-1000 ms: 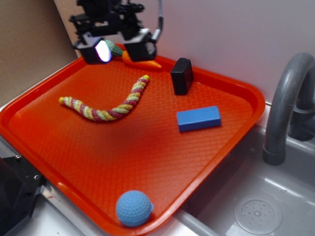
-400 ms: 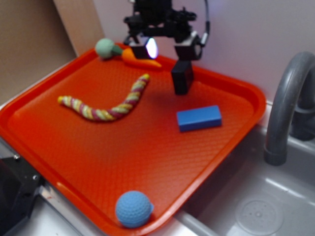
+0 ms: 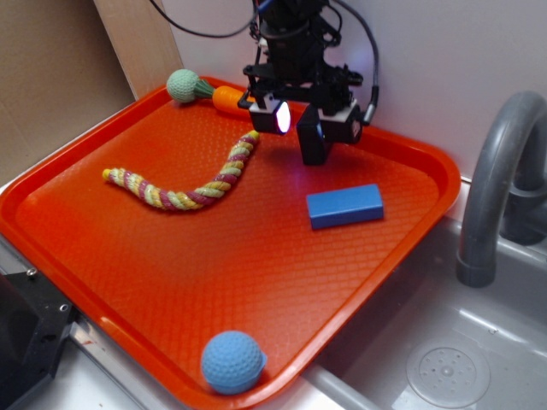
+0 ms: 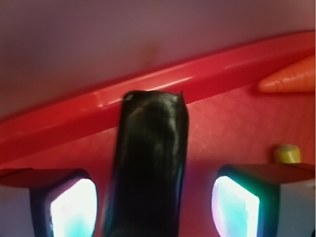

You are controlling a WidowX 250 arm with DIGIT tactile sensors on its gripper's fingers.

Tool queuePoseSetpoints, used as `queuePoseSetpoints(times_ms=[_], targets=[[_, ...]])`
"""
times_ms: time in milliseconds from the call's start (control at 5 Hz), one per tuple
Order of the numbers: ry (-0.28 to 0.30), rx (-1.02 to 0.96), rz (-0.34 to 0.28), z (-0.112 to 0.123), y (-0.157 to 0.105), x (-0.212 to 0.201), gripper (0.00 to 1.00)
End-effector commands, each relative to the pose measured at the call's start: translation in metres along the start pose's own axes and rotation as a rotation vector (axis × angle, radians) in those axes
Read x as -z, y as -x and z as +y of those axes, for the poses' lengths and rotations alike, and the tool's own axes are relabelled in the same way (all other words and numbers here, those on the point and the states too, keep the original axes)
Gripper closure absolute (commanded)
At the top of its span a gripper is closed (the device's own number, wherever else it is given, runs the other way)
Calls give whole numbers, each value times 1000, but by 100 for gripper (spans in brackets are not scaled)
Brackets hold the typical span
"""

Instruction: Grab the black box.

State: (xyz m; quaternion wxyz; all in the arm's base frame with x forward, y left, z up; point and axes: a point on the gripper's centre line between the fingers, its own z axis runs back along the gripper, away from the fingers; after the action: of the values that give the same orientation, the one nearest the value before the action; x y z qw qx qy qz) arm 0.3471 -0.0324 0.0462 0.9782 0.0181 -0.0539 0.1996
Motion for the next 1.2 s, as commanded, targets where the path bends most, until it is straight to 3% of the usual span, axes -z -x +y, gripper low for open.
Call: queuePoseSetpoints(times_ms=[0,200,400,600,800,1000], targets=[[-27,2,-77,13,-10,7,100],[-6,21,-94,19,-4,-4,100],[44,61,-124,42,13,-45,100],[112,129,-85,88,43,-70,100],[99,219,-13,119,73,-97,100],[7,280,-17,124,99,-97,100]])
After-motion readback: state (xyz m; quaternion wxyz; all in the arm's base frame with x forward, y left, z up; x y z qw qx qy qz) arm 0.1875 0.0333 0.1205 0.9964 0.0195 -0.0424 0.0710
